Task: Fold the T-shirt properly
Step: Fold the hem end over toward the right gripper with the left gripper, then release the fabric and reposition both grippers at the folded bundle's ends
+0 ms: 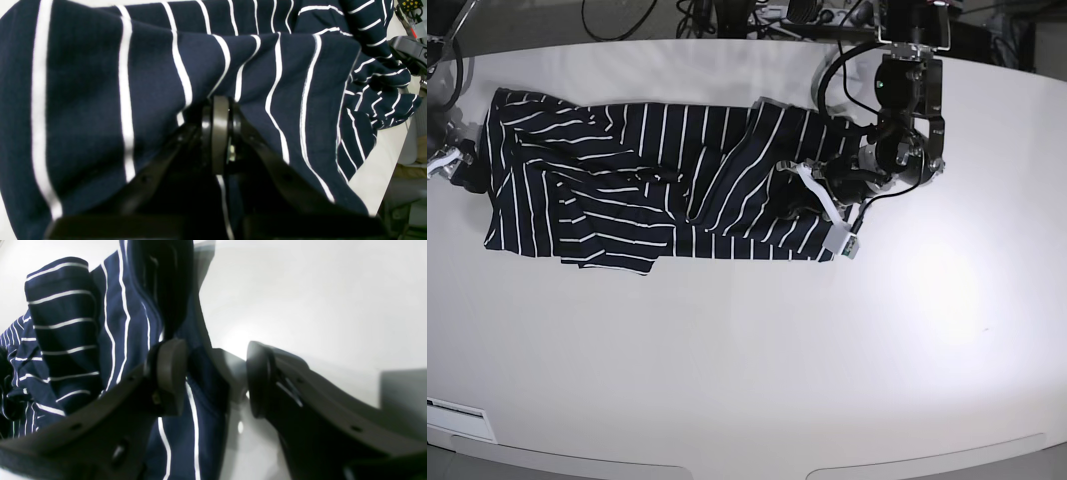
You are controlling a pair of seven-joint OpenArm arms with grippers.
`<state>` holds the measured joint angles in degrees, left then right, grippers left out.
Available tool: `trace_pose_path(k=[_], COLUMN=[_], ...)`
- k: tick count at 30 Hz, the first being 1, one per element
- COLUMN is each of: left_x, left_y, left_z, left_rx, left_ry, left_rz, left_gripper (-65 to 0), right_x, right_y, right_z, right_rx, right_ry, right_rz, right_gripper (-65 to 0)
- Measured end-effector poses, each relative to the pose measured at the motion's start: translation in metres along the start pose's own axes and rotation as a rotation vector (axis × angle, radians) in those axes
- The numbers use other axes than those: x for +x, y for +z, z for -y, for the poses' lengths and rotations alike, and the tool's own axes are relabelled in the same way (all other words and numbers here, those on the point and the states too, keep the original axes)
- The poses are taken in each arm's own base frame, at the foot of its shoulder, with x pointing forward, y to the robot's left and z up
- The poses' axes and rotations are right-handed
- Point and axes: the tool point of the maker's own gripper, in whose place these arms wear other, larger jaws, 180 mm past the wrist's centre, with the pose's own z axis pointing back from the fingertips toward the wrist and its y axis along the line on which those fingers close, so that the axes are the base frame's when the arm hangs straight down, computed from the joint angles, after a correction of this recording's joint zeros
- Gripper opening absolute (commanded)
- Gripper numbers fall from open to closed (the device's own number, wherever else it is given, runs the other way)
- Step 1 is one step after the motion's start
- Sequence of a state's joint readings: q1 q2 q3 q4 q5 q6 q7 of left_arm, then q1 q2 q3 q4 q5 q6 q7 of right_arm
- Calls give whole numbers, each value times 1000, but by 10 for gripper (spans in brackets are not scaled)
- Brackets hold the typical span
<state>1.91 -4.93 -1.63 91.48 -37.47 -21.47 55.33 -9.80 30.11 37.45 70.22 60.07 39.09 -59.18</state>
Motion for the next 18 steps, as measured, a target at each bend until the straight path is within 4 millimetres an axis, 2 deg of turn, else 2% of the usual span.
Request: trace_pose_path(k=[3,8,12,15,16,17,18], left_x=[0,1,1,1,1,1,1], left_y=[0,0,1,1,1,1,1], left_z=[0,3,2,2,2,2,3], left_rx=[-1,-18,-18,-18,-18,-18,-21], left_ry=[0,1,1,1,1,1,2], left_rz=[1,7,5,4,5,5,6], left_gripper=[-650,-650,-650,-650,-650,-650,-650], right_x=[-5,-12,-21,-24,-25,-25,-27], right_y=[-10,-29,-30,-28,-28,-28,-28], right_z=[-12,-46,-66,-74,-74,-74,-74], right_rx=[38,159,258,300,304,304,299], right_ry=[41,55,17,-7,-9,-9,-8], right_rz=[-32,-58,-102,-111,-115,-116,-130], right_gripper=[-332,-332,-332,-339,-357,-404,-481])
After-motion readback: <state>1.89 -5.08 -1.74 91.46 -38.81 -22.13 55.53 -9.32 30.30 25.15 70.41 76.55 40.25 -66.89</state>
